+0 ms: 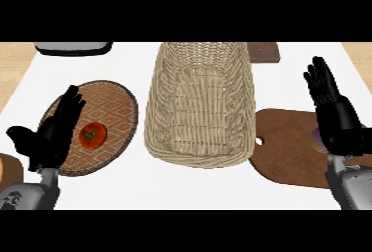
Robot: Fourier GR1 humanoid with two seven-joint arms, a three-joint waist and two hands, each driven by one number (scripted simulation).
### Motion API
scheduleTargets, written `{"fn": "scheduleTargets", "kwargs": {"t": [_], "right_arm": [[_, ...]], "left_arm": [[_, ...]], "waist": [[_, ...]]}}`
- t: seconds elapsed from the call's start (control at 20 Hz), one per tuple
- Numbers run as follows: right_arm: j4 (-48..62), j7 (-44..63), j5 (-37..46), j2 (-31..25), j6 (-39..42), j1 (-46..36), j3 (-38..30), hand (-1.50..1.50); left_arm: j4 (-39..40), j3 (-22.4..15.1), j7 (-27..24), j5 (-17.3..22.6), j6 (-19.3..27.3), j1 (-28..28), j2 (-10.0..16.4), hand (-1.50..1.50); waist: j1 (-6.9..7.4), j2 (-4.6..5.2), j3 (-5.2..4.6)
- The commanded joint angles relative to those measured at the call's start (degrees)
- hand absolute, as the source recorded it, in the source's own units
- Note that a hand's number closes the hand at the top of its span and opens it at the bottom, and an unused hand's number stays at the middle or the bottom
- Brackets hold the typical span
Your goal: Pick the can from the cutting board and place it in the basket
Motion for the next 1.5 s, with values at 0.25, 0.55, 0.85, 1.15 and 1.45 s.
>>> {"fn": "scheduleTargets", "kwargs": {"t": [0.25, 0.55, 0.85, 1.15, 1.45], "right_arm": [[7.53, 1.09, -16.17, -4.03, 24.04, -6.81, -1.45, 1.5], [3.28, 2.51, -9.78, 13.37, 5.02, -6.44, 4.37, -1.5], [0.16, 13.74, 8.18, -4.63, -0.86, -11.47, 3.12, -1.5], [2.66, 29.38, 14.0, -24.49, 16.37, -18.5, 6.18, -1.5], [3.04, 34.09, 4.9, -35.71, 42.99, -24.33, 10.11, -1.5]], "left_arm": [[-2.7, -1.46, -5.13, -9.66, -3.81, -6.14, 8.64, 0.0], [2.4, -1.2, -7.65, -10.39, -5.54, -6.08, 4.85, 0.0], [0.48, 0.3, -6.19, -8.4, -6.29, -4.66, 6.88, 0.0], [-0.93, -1.3, -4.89, -8.86, -6.69, -5.25, 6.11, 0.0], [-1.53, -1.32, -4.25, -8.86, -6.72, -5.48, 5.75, 0.0]], "waist": [[1.3, -0.37, 0.08], [-0.01, -0.83, -0.17], [-0.52, -1.27, -0.49], [-0.04, -1.28, -0.62], [0.77, -0.91, -0.45]]}}
